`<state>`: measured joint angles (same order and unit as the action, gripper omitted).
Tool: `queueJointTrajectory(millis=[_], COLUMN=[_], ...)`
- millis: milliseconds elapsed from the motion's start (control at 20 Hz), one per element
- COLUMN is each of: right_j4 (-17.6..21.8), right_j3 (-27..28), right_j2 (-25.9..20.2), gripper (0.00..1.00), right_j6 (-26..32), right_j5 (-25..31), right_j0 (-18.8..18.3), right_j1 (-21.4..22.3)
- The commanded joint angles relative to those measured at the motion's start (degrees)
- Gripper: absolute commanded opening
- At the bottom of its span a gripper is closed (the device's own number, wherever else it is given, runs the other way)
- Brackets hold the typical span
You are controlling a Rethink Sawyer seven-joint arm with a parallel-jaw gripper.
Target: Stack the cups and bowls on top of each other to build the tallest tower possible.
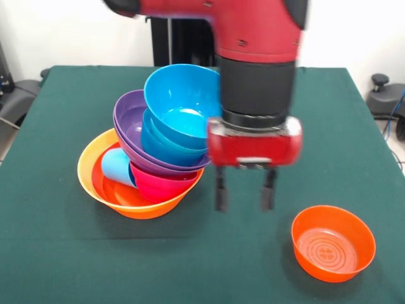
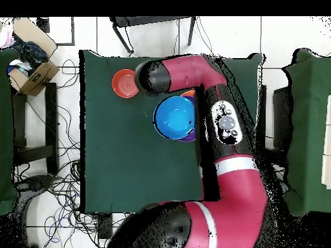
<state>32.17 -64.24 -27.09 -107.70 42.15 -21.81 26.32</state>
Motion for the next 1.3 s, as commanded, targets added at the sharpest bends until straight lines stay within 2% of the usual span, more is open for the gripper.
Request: queueJointTrajectory(millis=[50, 300, 400, 650, 800, 1000, 1300], right_j4=[-2.58, -3.48, -3.57, -3.12, -3.21, -2.41, -3.51], right_j3=[9.12, 12.34, 12.66, 13.39, 13.32, 14.24, 13.37], right_j2=[0.42, 3.71, 4.72, 5.89, 7.27, 8.41, 9.95], gripper=[1.0, 1.0, 1.0, 1.0, 1.0, 1.0, 1.0], right_j6=[-3.25, -7.56, -8.72, -4.97, -6.37, -4.95, -5.03], right_j5=[9.44, 10.02, 8.21, 7.08, 6.79, 6.97, 6.01], right_j0=[5.91, 8.63, 8.84, 8.87, 9.2, 9.68, 10.03], right_j1=[-5.33, -7.8, -8.92, -10.43, -10.61, -11.2, -11.44])
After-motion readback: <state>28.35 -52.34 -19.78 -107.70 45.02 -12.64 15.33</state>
